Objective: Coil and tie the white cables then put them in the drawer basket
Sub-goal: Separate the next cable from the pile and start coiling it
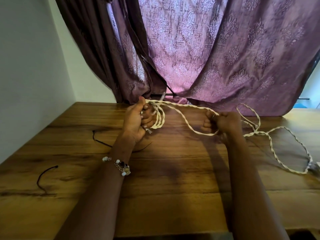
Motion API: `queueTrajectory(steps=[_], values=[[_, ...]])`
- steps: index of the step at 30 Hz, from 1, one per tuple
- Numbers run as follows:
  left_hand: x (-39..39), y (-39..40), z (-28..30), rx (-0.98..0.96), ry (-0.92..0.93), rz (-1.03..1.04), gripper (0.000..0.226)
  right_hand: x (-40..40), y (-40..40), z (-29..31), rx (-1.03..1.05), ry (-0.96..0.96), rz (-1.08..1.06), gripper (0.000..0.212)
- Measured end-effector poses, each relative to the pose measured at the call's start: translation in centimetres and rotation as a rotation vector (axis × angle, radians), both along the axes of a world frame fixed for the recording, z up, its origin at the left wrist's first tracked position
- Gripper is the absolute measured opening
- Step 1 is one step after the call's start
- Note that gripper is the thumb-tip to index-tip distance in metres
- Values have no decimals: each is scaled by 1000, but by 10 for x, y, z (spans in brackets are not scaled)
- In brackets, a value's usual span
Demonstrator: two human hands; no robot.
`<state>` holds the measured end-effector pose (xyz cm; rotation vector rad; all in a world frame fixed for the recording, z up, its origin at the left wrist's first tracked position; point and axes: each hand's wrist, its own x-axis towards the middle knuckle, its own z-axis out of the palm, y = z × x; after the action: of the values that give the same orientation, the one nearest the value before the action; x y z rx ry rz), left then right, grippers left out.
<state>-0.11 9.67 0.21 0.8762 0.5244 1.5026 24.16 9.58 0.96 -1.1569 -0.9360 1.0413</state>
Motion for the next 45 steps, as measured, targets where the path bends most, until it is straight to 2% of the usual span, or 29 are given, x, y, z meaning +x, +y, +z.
queueTrajectory(steps=[1, 3, 5, 8, 10, 12, 16, 17, 19, 21, 24, 26, 30, 32, 33, 35, 37, 38, 40, 41, 43, 44, 45], values=[[0, 0, 0, 13, 29, 43, 41, 4, 0, 1, -14, 103, 23, 15], [2, 0, 0, 34, 58, 115, 41, 11, 0, 2, -11, 127, 47, 15], [2, 2, -1, 39, 57, 172, 41, 16, 0, 1, 74, -5, -8, 13], [-1, 6, -1, 50, 24, 217, 41, 17, -5, 5, 318, -216, -93, 17], [-5, 7, 0, 56, -38, 199, 41, 17, -8, 10, 473, -273, -94, 9], [-7, 6, 2, 75, -97, 158, 41, 23, -9, 12, 532, -337, -125, 12], [-6, 4, 6, 92, -150, 113, 41, 33, 3, 8, 477, -495, -289, 5], [-4, 4, 6, 97, -154, 92, 42, 33, 5, 7, 472, -585, -340, 7], [-1, 2, 7, 101, -163, 48, 42, 33, 3, 6, 500, -887, -472, 14], [-1, 1, 7, 107, -167, 0, 42, 28, -4, 10, 461, -1077, -558, 19], [-1, -2, 7, 139, -180, -106, 41, 26, -6, 10, 234, -1302, -527, 21], [-4, -6, 8, 181, -216, -215, 34, 33, -1, 7, 136, -1389, -401, 22], [-20, -3, 6, 289, -447, -672, 29, 31, -3, 9, -20, -1383, 53, 14], [-24, -2, 8, 302, -503, -724, 30, 29, -3, 6, -10, -1391, 169, 14], [-23, -2, 9, 289, -486, -661, 31, 30, -3, 4, 0, -1385, 152, 19], [-18, -1, 9, 198, -371, -382, 36, 32, 2, -1, 65, -1377, 62, 44], [-11, 2, 7, 132, -275, -153, 39, 30, 5, -2, 225, -1351, 35, 77], [-6, 4, 6, 109, -266, -101, 38, 27, 8, -3, 354, -1330, 29, 83], [1, 7, 4, 59, -258, -23, 37, 16, 7, 0, 605, -1221, -22, 69], [4, 8, 2, 38, -245, 13, 38, 8, 4, 3, 676, -1081, -12, 55], [6, 9, -1, 31, -203, 69, 38, -13, -9, 10, 710, -674, 152, 25], [7, 9, -2, 39, -178, 92, 39, -24, -15, 11, 719, -519, 241, 19], [8, 9, -2, 44, -158, 111, 40, -32, -21, 12, 733, -422, 289, 23]])
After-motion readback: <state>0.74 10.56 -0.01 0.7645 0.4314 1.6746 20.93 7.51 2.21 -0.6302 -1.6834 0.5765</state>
